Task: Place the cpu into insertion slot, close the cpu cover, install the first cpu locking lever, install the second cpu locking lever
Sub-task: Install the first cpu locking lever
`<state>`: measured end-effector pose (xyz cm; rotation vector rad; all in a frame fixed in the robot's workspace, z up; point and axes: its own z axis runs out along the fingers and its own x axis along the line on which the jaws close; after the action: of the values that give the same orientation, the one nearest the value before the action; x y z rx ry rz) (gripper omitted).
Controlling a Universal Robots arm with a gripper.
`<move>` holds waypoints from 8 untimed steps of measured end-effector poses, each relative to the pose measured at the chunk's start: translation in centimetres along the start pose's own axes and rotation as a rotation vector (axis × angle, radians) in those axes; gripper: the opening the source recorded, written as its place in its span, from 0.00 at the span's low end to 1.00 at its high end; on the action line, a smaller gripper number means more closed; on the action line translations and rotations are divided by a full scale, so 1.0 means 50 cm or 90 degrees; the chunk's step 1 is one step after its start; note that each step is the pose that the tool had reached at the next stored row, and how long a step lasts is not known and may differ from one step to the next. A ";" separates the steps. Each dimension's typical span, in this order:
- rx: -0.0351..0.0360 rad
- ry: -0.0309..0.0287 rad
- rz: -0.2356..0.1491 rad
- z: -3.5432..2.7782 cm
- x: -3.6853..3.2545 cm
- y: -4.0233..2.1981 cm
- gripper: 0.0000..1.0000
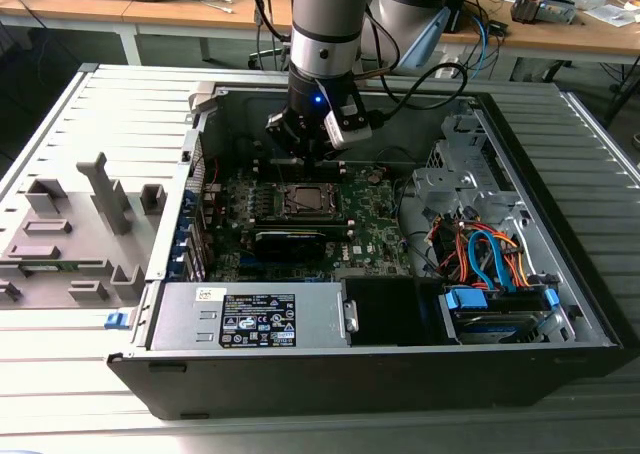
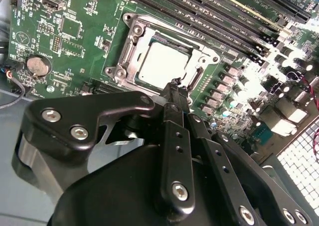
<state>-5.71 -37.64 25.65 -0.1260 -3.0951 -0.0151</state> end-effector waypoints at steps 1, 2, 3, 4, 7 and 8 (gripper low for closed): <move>0.0000 0.0000 0.000 0.000 0.000 0.000 0.11; -0.0002 -0.0024 0.000 0.000 0.000 0.000 0.11; -0.0022 -0.0235 0.000 0.000 0.000 0.000 0.11; -0.0032 -0.0370 0.000 0.001 0.001 0.000 0.11; -0.0038 -0.0426 -0.001 0.001 0.001 0.000 0.11; -0.0038 -0.0428 -0.001 0.001 0.001 0.000 0.11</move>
<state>-5.75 -37.64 25.61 -0.1279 -3.1625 -0.0205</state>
